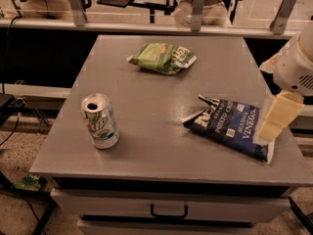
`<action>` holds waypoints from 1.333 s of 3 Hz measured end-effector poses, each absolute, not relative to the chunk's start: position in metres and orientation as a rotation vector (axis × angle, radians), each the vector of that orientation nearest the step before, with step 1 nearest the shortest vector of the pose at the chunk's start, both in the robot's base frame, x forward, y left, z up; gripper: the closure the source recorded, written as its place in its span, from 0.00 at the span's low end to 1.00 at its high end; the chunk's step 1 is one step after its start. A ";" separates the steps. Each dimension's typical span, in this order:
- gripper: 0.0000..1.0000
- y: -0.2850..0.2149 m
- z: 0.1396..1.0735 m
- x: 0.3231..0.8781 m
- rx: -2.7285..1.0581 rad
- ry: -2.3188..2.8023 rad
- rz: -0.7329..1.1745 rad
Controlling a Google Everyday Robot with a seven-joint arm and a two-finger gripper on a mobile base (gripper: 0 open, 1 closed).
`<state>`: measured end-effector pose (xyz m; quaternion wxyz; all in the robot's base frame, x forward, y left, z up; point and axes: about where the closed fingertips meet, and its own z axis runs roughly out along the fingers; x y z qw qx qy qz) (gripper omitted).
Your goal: Pick blue chip bag
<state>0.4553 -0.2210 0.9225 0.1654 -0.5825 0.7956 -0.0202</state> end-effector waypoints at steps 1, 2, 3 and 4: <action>0.00 -0.220 0.898 0.465 -1.667 2.273 -0.030; 0.00 -0.219 0.878 0.470 -1.681 2.284 -0.020; 0.00 -0.218 0.862 0.473 -1.694 2.299 -0.025; 0.15 -0.219 0.853 0.474 -1.702 2.316 -0.024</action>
Offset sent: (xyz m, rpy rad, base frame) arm 0.0218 0.0013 -0.0732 -0.0081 0.0596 0.0101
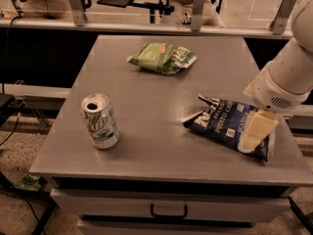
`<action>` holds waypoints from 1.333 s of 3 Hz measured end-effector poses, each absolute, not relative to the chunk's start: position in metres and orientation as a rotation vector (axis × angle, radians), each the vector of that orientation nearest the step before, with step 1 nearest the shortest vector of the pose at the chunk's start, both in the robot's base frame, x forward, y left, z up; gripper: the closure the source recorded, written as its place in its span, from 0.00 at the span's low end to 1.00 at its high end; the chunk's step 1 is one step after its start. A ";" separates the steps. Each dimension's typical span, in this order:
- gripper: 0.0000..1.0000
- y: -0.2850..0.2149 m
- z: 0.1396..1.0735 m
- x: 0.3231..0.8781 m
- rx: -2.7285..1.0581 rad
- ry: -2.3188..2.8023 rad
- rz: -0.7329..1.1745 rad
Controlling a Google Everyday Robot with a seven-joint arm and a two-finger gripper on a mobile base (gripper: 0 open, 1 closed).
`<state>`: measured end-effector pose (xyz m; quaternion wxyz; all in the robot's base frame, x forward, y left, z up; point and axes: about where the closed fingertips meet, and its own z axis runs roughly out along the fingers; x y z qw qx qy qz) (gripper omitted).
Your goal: Pick blue chip bag
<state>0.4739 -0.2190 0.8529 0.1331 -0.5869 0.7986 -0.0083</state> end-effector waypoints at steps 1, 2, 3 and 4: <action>0.38 -0.220 0.850 0.475 -1.706 2.329 -0.028; 0.61 -0.220 0.852 0.476 -1.707 2.335 -0.031; 0.85 -0.217 0.869 0.477 -1.714 2.305 -0.031; 1.00 -0.212 0.896 0.480 -1.718 2.250 -0.030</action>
Offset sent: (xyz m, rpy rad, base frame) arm 0.0038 -0.0029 0.0031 -0.0173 0.0150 -0.0107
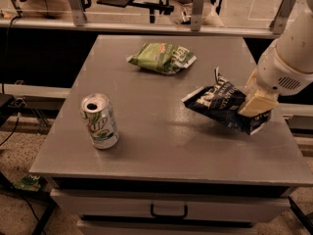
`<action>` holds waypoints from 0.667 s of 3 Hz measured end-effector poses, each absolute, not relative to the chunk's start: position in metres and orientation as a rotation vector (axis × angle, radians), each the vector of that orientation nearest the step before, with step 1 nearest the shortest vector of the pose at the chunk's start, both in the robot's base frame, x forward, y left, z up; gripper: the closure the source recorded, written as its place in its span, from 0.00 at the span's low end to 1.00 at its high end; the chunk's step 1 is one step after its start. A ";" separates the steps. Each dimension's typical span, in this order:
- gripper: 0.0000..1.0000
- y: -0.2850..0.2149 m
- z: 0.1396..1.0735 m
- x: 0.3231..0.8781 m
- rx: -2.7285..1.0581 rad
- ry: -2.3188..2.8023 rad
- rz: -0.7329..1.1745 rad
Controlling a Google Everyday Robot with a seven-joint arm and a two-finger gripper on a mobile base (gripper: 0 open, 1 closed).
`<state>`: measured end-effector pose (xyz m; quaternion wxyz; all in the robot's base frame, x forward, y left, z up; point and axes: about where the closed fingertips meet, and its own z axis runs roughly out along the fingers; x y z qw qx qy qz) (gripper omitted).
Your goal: Pick blue chip bag
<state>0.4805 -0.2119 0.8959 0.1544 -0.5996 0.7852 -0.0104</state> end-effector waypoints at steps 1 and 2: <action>1.00 -0.207 0.927 0.483 -1.722 2.188 -0.009; 1.00 -0.197 0.985 0.485 -1.758 2.064 0.042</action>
Offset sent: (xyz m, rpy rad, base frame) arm 0.0038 0.0134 0.1022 0.1107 -0.0937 0.1113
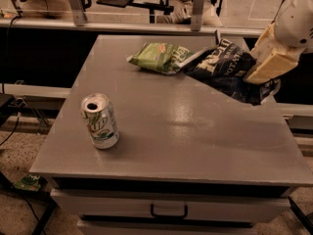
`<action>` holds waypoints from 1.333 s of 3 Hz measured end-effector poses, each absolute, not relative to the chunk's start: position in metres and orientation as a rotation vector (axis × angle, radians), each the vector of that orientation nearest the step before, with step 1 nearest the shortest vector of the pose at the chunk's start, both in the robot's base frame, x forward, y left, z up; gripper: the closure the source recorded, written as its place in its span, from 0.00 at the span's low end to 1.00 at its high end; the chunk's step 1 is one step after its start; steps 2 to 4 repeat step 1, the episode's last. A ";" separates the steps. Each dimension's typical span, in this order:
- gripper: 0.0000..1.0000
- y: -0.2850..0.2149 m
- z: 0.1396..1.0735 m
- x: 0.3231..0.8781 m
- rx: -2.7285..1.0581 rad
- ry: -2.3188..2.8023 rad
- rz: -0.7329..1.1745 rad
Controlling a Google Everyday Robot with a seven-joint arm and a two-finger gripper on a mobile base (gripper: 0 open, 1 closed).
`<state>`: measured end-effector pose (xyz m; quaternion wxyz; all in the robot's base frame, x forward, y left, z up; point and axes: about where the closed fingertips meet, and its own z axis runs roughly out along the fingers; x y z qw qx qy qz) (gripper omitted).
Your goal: Pick blue chip bag
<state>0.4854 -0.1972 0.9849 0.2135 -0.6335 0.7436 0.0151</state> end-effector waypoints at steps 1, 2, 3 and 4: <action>1.00 -0.197 0.985 0.485 -1.758 2.064 0.042; 1.00 -0.197 0.985 0.485 -1.758 2.064 0.042; 1.00 -0.197 0.985 0.485 -1.758 2.064 0.042; 1.00 -0.197 0.985 0.485 -1.758 2.064 0.042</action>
Offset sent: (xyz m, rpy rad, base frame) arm 0.0000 0.0000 0.0000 0.0000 0.0000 0.0000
